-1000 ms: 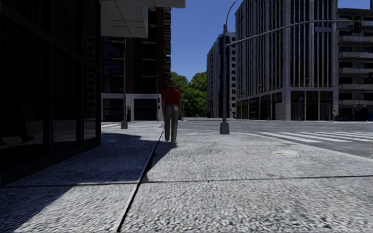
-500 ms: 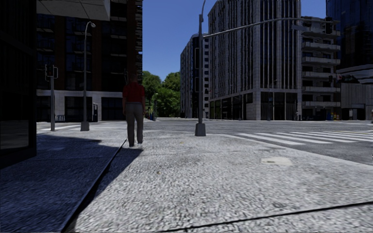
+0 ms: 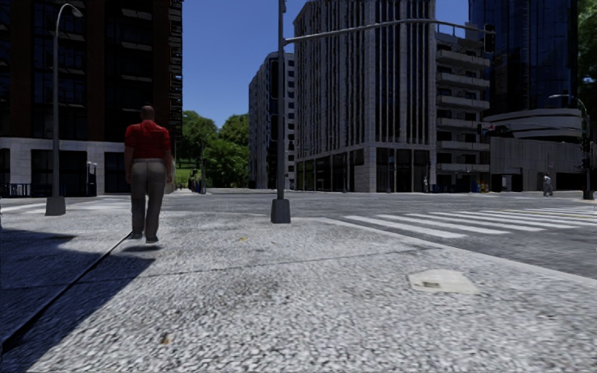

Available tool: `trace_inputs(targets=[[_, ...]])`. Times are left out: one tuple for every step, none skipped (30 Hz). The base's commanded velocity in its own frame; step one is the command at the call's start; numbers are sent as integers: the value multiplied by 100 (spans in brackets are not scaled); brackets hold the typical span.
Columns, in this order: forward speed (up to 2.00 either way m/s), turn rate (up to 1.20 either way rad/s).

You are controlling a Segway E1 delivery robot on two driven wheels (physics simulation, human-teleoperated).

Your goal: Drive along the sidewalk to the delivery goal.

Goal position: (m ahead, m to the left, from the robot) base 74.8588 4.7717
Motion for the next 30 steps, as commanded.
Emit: trace_inputs(targets=[[200,-37],[200,-37],[200,-37],[200,-36],[200,-36],[200,-36],[200,-36],[200,-36],[200,-36],[200,-36],[200,-36],[200,-36],[200,-36],[200,-36],[200,-36],[200,-36],[200,-36],[200,-36],[200,-36],[200,-36],[200,-36],[200,-36],[200,-36],[200,-36],[200,-36],[200,-36],[200,-36],[200,-36],[200,-36],[200,-36]])
